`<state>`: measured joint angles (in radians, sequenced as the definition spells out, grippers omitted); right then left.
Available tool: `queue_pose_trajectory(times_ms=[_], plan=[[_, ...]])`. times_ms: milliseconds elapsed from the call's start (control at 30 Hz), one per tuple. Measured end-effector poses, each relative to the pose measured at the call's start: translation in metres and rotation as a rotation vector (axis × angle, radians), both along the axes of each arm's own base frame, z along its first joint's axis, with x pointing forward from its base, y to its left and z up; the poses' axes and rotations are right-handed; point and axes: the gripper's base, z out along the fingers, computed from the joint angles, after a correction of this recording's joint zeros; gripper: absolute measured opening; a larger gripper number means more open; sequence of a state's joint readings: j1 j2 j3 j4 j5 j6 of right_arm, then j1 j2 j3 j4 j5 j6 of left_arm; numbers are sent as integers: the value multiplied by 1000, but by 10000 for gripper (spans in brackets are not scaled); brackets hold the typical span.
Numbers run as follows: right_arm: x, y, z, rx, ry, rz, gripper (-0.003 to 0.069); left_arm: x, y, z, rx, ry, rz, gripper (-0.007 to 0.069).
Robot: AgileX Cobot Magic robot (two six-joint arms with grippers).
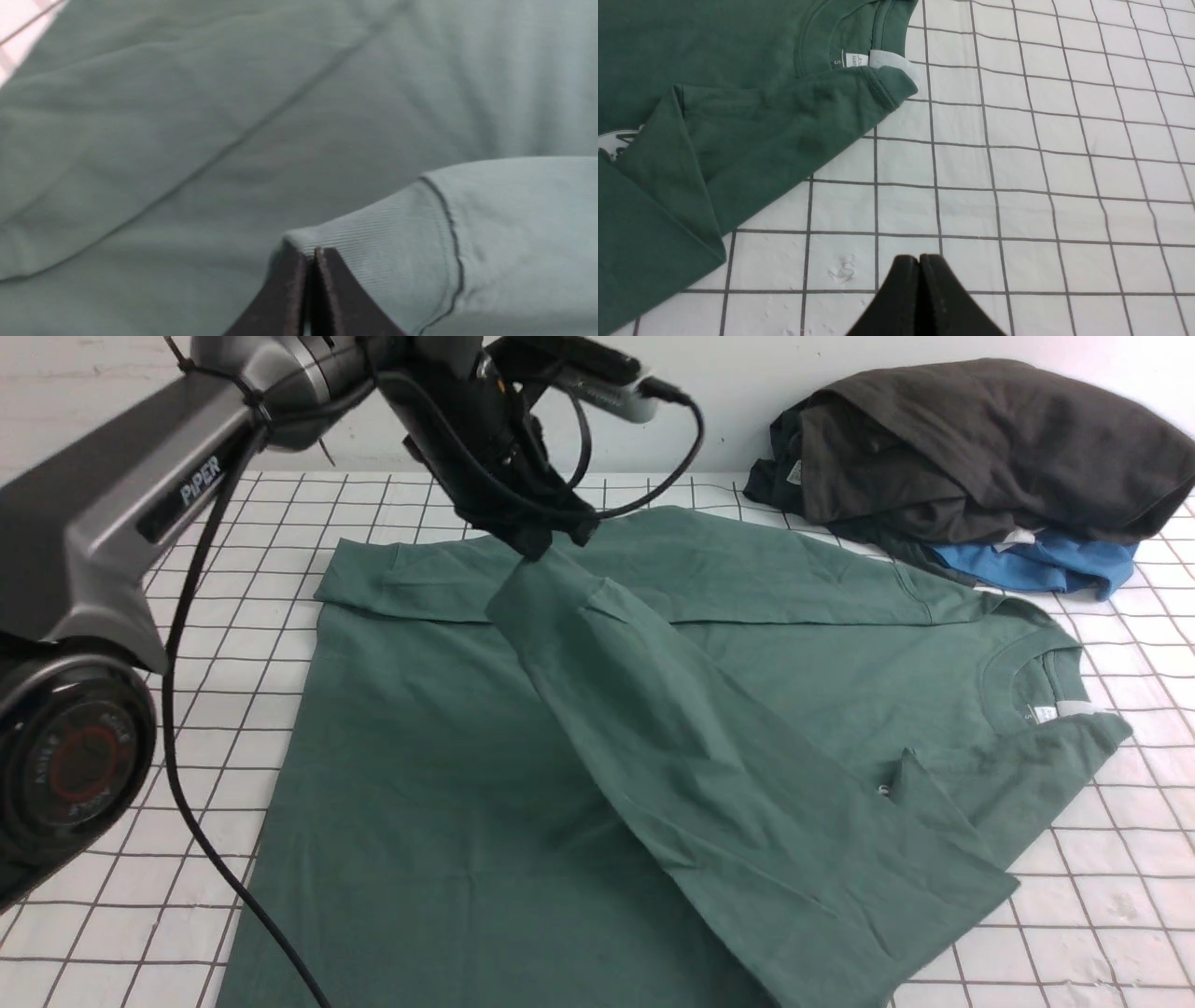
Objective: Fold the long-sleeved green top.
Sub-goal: Use the left arm to drag and place the cuff at the centered position on the left edge of the fabric
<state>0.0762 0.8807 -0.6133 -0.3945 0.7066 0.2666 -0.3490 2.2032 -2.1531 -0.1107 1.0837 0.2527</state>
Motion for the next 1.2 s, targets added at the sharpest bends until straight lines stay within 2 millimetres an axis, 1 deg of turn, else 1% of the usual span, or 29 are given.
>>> queue_pose_trajectory(times_ms=[67, 133, 233, 267, 333, 400, 467, 567, 600, 667, 733, 767, 800, 833, 933, 1033, 1100, 1133, 1167, 1200], plan=[[0, 2, -5, 36, 1, 1, -10, 13, 7, -19, 42, -16, 65, -5], [1, 5, -9, 66, 12, 6, -10, 22, 11, -33, 92, -45, 122, -5], [8, 8, -16, 86, 58, 27, -10, 31, 16, -41, 128, -100, 196, -5], [8, 8, -17, 86, 61, 27, -10, 32, 16, -42, 129, -105, 201, -5], [16, 12, -27, 106, 121, 47, -8, 37, 20, -41, 141, -159, 252, -5], [21, 14, -33, 111, 158, 67, -6, 40, 21, -43, 145, -177, 274, -5], [34, 18, -42, 127, 217, 88, 11, 42, 23, -47, 146, -182, 301, -5], [51, 22, -45, 156, 251, 98, 48, 44, 23, -54, 147, -173, 313, -5], [66, 25, -44, 180, 257, 100, 92, 46, 26, -60, 149, -157, 328, -5], [80, 27, -43, 199, 251, 94, 136, 46, 31, -63, 149, -135, 360, -5], [99, 29, -41, 220, 237, 88, 202, 47, 40, -65, 143, -110, 415, -5], [104, 30, -41, 227, 231, 86, 230, 48, 44, -66, 139, -102, 437, -5], [115, 31, -41, 233, 225, 85, 269, 48, 51, -66, 137, -91, 467, -5], [120, 31, -42, 234, 220, 85, 295, 49, 54, -66, 139, -86, 478, -5], [144, 33, -50, 233, 219, 87, 358, 49, 60, -67, 137, -72, 495, -5], [166, 35, -65, 232, 239, 85, 382, 48, 57, -68, 109, -50, 477, -5], [176, 36, -75, 232, 256, 83, 386, 48, 55, -68, 93, -39, 468, -5], [184, 36, -85, 226, 274, 83, 387, 47, 54, -69, 84, -30, 465, -5], [188, 36, -89, 219, 279, 86, 388, 47, 54, -69, 84, -25, 465, -5], [194, 36, -97, 205, 291, 91, 388, 46, 55, -70, 87, -9, 470, -5]])
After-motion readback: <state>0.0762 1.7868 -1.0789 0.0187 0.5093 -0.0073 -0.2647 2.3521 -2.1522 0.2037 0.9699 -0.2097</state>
